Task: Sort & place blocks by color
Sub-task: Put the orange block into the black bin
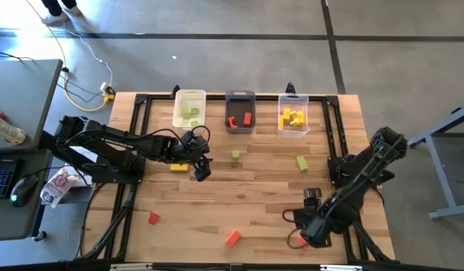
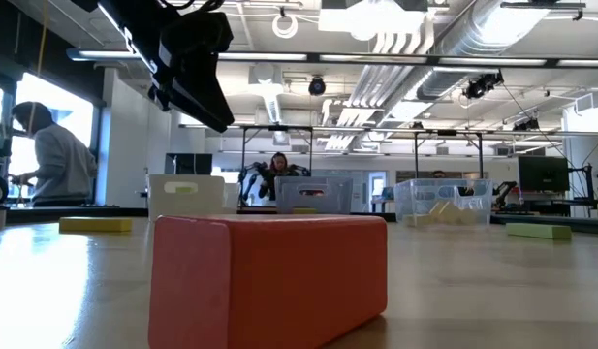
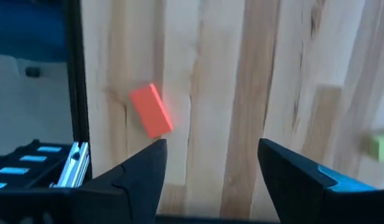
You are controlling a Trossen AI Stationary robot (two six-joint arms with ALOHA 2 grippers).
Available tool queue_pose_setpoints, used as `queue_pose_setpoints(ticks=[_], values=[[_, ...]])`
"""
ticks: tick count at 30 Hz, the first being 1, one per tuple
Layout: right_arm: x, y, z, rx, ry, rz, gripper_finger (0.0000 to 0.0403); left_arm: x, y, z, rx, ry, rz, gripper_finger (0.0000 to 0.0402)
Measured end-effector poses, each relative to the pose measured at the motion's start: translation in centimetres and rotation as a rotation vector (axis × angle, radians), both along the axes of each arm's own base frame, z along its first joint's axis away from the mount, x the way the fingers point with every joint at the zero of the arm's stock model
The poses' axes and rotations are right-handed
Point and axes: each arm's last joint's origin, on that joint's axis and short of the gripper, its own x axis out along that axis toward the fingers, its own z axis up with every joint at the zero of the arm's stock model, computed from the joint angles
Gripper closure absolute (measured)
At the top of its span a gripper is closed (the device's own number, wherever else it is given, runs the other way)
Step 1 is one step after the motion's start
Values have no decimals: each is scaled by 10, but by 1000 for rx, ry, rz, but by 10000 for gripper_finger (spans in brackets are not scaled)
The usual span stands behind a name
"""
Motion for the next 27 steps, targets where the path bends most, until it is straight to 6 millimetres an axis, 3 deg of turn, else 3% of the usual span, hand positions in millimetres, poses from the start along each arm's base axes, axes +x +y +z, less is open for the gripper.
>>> queue_pose_setpoints(ticks=[5, 14, 27], values=[[-3, 19, -7, -9, -71, 47, 162, 0, 0, 0, 0, 0, 1, 241], [7, 44, -41, -39, -39, 134, 162, 0, 0, 0, 0, 0, 0, 241], [18, 65, -89, -7, 141, 150, 162, 0, 0, 0, 0, 0, 0, 241]])
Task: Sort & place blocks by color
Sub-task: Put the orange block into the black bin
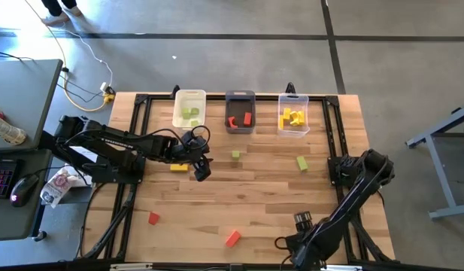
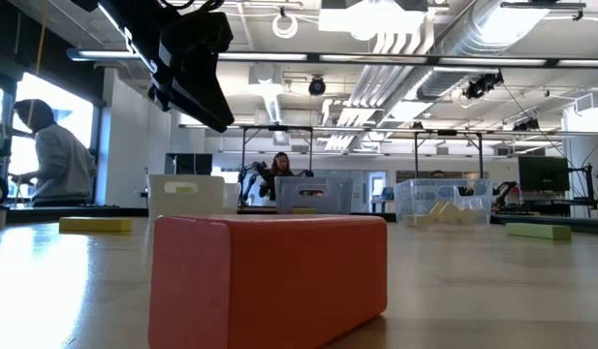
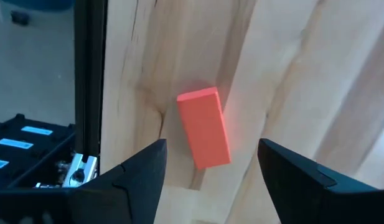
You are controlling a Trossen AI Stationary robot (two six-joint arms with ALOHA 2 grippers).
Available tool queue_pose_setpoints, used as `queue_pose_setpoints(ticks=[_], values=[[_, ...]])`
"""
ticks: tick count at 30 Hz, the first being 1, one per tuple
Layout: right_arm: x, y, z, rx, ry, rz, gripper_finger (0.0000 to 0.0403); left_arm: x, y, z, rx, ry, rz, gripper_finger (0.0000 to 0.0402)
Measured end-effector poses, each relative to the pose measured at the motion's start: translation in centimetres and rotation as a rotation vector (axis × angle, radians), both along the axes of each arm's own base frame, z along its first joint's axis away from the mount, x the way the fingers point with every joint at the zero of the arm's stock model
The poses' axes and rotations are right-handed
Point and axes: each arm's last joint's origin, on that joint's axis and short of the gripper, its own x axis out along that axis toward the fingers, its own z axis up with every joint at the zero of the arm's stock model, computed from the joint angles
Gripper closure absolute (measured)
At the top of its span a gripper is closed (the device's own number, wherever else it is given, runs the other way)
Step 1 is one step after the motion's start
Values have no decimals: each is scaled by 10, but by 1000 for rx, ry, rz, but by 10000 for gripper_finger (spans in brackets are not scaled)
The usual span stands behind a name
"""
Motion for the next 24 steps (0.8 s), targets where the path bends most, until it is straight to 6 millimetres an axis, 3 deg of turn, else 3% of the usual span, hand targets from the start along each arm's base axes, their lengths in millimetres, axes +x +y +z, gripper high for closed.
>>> queue_pose_setpoints(ticks=[24], values=[[6, 11, -52, -57, 135, 19, 170, 0, 0, 0, 1, 1, -1, 241]])
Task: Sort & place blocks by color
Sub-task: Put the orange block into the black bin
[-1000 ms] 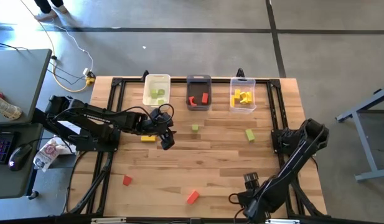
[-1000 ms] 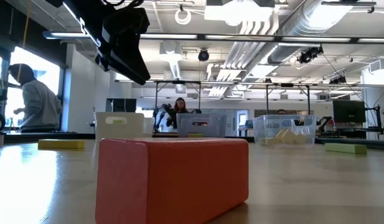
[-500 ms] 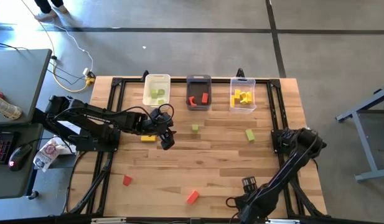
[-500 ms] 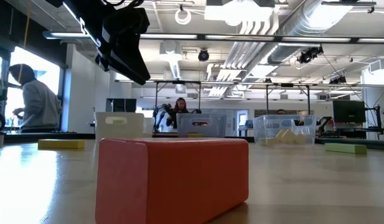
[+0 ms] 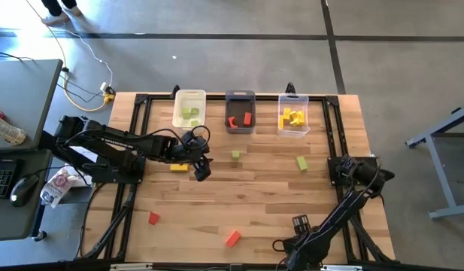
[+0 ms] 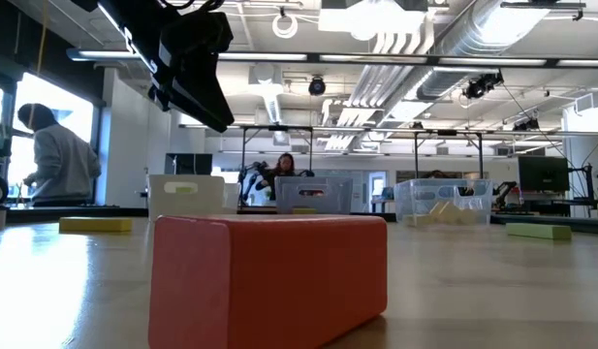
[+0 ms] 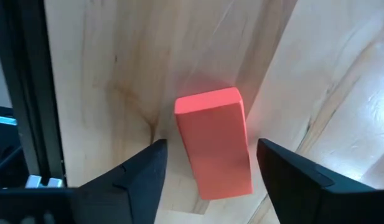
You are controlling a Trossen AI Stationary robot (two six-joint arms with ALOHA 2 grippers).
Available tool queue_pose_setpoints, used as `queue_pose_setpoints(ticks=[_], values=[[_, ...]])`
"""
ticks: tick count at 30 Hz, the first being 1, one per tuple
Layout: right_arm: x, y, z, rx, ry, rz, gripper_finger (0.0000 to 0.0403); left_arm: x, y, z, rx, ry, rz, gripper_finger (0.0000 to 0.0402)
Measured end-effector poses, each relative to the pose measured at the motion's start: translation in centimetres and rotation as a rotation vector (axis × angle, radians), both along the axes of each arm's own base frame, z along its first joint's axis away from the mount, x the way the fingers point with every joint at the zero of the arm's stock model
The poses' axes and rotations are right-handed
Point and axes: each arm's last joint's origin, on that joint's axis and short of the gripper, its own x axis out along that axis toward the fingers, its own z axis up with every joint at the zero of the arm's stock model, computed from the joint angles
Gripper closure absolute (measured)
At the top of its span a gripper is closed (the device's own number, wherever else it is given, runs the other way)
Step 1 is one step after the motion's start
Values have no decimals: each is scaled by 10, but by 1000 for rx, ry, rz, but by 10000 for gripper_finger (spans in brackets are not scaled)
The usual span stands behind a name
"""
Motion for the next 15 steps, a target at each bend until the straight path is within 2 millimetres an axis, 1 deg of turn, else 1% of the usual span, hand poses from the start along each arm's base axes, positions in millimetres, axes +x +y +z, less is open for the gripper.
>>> queue_pose_setpoints(ticks=[3, 9, 10, 15], values=[[0, 0, 0, 3, 5, 3, 201, 0, 0, 0, 0, 0, 0, 241], [0, 0, 1, 3, 9, -12, 309, 0, 0, 0, 0, 0, 0, 241], [0, 0, 1, 2, 8, -12, 316, 0, 0, 0, 0, 0, 0, 241], [0, -3, 1, -32, 2, -35, 315, 0, 0, 0, 20, 11, -23, 241]])
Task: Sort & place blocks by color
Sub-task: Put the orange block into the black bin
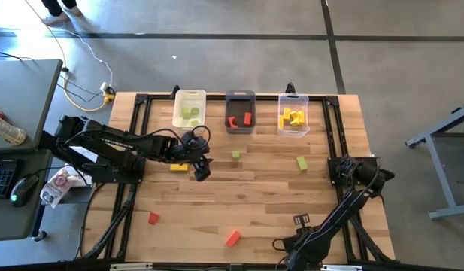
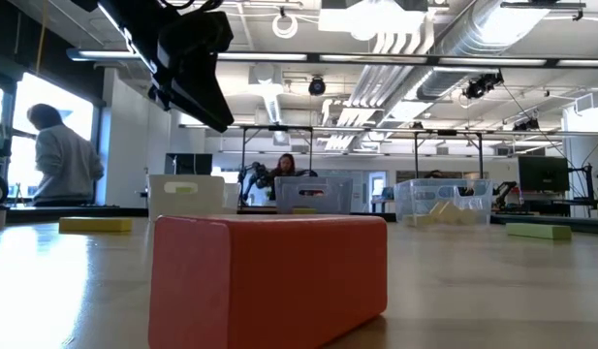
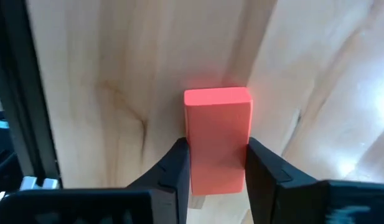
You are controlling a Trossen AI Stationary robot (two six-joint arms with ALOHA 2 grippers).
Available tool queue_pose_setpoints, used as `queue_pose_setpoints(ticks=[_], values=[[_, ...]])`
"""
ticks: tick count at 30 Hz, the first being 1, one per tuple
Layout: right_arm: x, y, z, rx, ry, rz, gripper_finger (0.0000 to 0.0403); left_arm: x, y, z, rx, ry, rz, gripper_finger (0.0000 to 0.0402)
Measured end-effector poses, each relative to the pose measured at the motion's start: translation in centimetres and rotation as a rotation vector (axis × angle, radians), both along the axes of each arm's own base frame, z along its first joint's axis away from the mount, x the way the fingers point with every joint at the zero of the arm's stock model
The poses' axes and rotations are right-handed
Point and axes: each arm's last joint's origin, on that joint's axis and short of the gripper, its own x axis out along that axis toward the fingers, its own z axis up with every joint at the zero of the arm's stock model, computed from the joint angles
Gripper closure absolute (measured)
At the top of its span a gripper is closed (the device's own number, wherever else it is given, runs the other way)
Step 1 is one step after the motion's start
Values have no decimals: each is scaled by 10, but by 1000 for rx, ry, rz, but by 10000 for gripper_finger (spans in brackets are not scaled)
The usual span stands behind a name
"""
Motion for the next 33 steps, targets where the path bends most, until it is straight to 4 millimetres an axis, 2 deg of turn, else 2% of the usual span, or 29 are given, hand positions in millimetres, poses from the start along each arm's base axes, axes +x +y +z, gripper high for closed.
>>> queue_pose_setpoints(ticks=[9, 19, 24, 33], values=[[17, -17, 0, -43, -10, -78, 315, 4, 0, 3, 62, -15, -70, 241], [51, -54, 2, -122, -90, -80, 315, 5, 0, 4, 171, 29, -192, 241], [68, -79, 17, -144, -161, -68, 315, 5, 0, 4, 213, 53, -239, 241], [88, -125, 58, -170, -322, -52, 315, 8, 0, 8, 255, 21, -261, 241]])
